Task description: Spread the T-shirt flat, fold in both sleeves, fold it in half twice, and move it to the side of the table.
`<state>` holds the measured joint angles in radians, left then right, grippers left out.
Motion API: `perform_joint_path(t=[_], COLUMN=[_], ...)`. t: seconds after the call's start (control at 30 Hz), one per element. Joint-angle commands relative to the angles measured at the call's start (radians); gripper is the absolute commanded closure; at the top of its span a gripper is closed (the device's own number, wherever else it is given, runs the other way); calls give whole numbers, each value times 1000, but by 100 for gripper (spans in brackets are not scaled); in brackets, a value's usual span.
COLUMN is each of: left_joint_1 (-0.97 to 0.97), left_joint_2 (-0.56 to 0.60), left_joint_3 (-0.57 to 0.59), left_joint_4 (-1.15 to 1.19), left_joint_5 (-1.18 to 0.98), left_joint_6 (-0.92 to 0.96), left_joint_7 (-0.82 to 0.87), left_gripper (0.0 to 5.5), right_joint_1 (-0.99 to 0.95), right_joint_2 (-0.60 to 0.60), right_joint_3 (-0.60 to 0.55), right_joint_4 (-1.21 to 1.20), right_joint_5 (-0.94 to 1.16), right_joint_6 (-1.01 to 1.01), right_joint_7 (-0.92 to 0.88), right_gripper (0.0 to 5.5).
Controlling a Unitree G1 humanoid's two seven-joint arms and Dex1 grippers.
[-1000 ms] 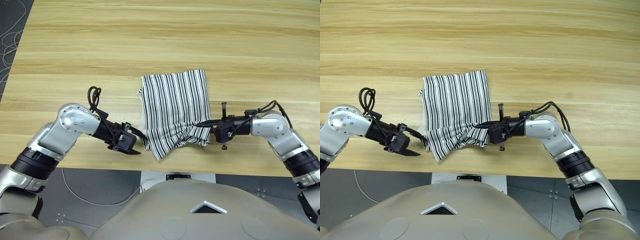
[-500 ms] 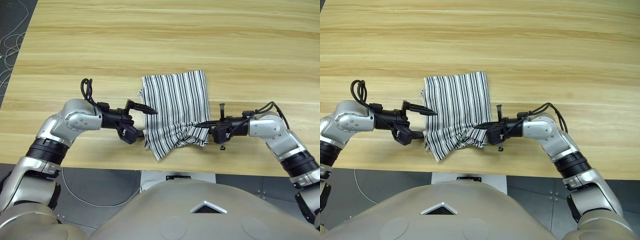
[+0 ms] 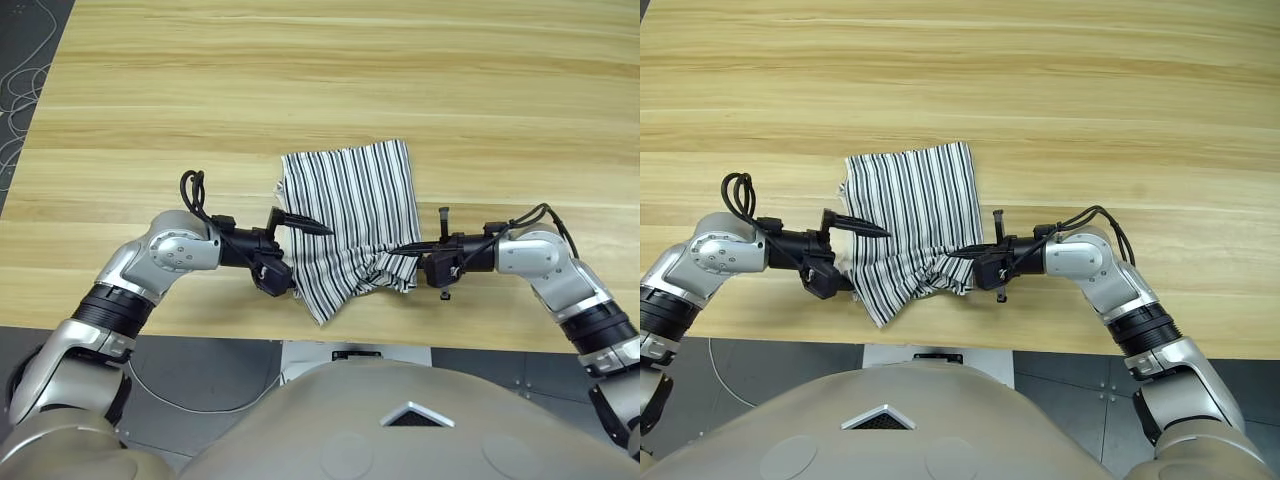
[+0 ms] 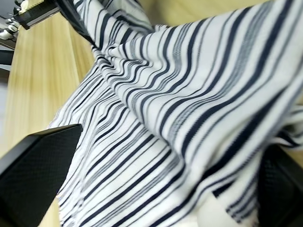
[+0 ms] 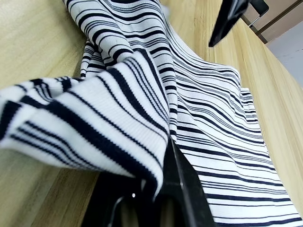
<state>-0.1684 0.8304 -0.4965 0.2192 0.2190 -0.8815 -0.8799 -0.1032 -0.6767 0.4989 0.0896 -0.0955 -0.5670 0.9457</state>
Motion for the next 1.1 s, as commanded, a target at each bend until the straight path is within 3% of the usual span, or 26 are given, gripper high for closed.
perform_joint_path(t=[0.03, 0.5, 1.1], left_joint_1=[6, 14, 28], left_joint_2=[-9, 8, -1], left_joint_3=[-26, -43, -32], left_joint_4=[38, 6, -13], left_joint_5=[98, 6, -27], left_joint_6=[-3, 21, 41], left_joint_7=[2, -43, -83], left_gripper=[27, 267, 532], right_joint_1=[-5, -9, -5], right_joint_2=[3, 8, 7], right_joint_3=[-8, -6, -8], right_joint_4=[-7, -4, -15], right_joint_5=[-11, -22, -24], right_joint_6=[-5, -4, -4], right_joint_7=[3, 0, 3], right_gripper=[540, 540, 540])
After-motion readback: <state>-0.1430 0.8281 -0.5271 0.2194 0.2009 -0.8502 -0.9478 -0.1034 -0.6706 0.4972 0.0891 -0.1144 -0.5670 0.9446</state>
